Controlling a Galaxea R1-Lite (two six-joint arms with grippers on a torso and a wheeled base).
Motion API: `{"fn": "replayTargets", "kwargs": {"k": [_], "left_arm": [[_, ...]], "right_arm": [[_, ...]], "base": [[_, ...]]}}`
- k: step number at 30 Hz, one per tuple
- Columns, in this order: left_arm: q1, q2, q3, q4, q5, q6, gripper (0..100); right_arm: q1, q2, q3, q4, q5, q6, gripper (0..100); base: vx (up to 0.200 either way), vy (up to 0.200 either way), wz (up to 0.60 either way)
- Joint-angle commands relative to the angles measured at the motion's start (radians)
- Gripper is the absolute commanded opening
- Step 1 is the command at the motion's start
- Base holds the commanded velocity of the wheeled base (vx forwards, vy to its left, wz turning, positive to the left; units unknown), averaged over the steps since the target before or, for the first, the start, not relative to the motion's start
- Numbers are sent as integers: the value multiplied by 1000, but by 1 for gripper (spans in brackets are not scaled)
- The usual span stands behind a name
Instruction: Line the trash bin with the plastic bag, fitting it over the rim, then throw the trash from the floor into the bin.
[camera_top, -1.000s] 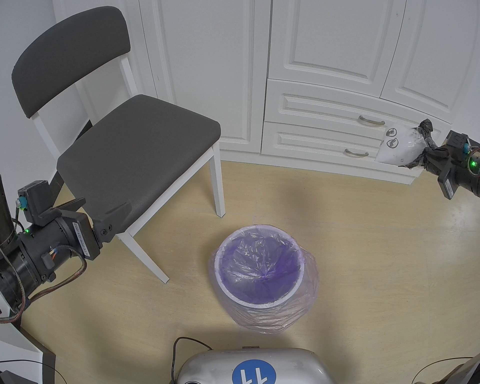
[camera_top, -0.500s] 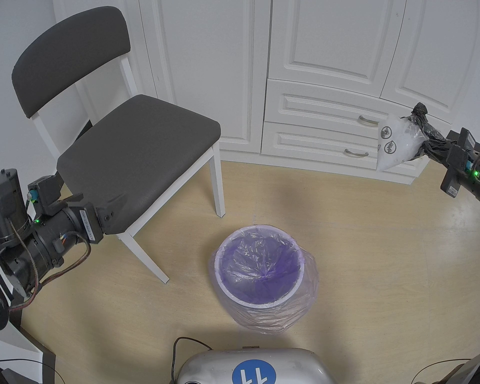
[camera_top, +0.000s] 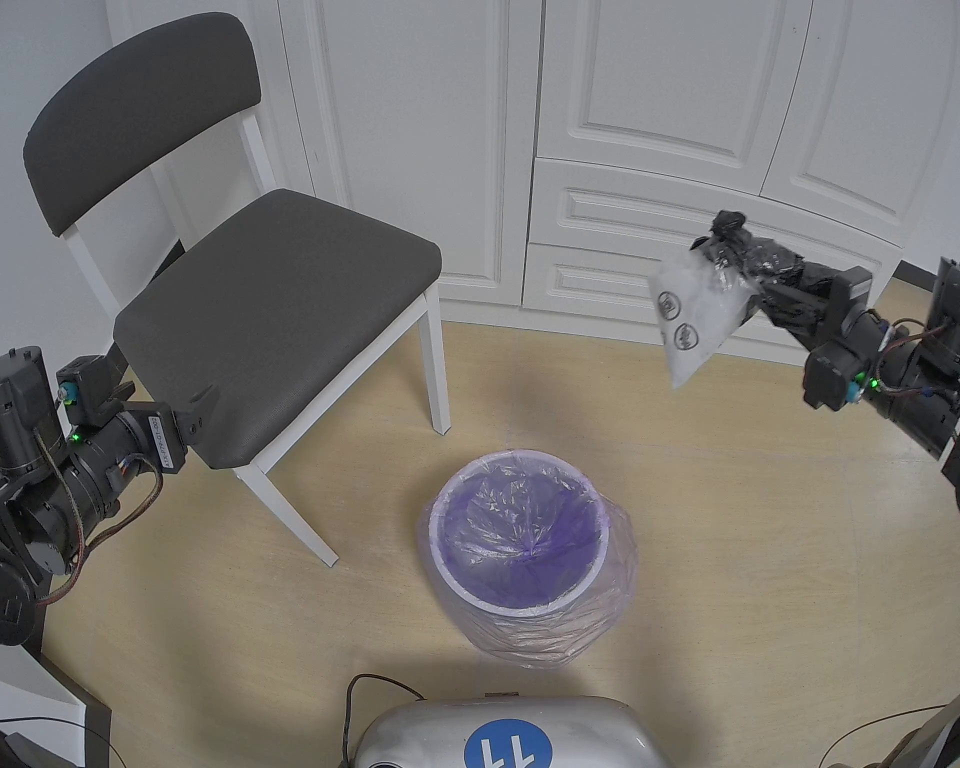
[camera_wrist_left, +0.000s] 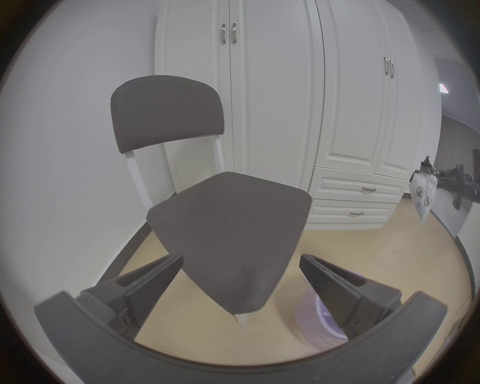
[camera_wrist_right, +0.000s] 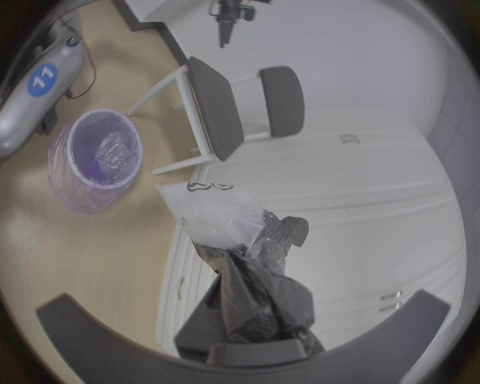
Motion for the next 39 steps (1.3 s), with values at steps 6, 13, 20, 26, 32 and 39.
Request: {"fn": "replayTargets", "kwargs": {"k": [6, 13, 20, 26, 32, 39], "left_arm": [[72, 32, 22, -97, -7, 14, 100], [123, 35, 19, -99, -64, 14, 100], [160, 35, 20, -100, -120, 10, 100], [158, 43, 20, -108, -122, 11, 100], [158, 64, 22, -131, -122, 13, 100], [160, 78, 22, -140, -122, 13, 100]], "right_arm": [[132, 233, -6, -38, 0, -98, 0], [161, 380, -6, -39, -17, -147, 0], [193, 561, -57, -107, -28, -158, 0], [245, 664, -126, -174, -52, -155, 0], [277, 728, -135, -185, -66, -127, 0], [282, 762, -132, -187, -66, -110, 0]], "base": [[0, 0, 0], [0, 0, 0], [0, 0, 0], [0, 0, 0], [0, 0, 0], [0, 0, 0]]}}
